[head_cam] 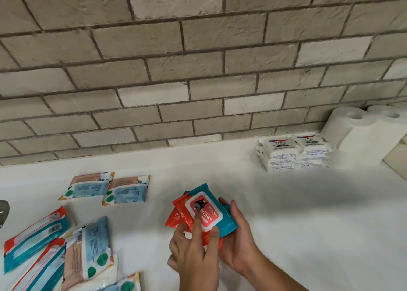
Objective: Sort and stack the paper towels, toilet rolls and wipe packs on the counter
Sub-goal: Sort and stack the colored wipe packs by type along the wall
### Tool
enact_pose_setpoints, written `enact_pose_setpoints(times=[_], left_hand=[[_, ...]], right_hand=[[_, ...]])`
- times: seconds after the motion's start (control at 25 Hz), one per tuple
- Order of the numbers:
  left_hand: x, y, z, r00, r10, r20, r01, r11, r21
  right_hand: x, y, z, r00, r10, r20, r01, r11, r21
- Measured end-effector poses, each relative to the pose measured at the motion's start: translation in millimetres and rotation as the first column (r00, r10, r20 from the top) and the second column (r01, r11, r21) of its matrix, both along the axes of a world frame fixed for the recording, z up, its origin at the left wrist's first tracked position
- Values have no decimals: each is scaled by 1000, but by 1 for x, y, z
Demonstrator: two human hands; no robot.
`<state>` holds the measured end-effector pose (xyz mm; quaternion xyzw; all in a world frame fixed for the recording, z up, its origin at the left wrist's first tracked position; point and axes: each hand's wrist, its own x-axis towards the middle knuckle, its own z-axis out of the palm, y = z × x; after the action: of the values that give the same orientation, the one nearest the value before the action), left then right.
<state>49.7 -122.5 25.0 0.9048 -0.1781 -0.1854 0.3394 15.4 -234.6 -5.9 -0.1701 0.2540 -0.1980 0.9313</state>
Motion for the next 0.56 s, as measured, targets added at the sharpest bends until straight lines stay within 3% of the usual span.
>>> enact_pose_setpoints(times=[0.16,0.24,0.32,0.44,0.52,0.56], left_hand=[[-3,-16,9,998,-15,62,4,984,178],[0,-27,7,999,-19,41,9,974,226],[2,-32,3,995,-52,89,33,980,198],[1,-30,-6,912,-286,293,231,950,210],[8,-26,-14,839,-359,410,363,929,71],[13,-23,-16,828,-312,466,377,925,-51]], right_hand=[[-10,-7,-4,984,1,181,-9,999,43],[-12,-7,-1,976,74,204,-71,997,-18],[-11,-5,1,985,134,105,-116,979,-166],[-11,-11,4,995,61,-74,-80,953,-292],[-12,-19,5,992,-1,-130,-36,959,-282],[-13,-22,4,989,-18,-146,-21,964,-264]])
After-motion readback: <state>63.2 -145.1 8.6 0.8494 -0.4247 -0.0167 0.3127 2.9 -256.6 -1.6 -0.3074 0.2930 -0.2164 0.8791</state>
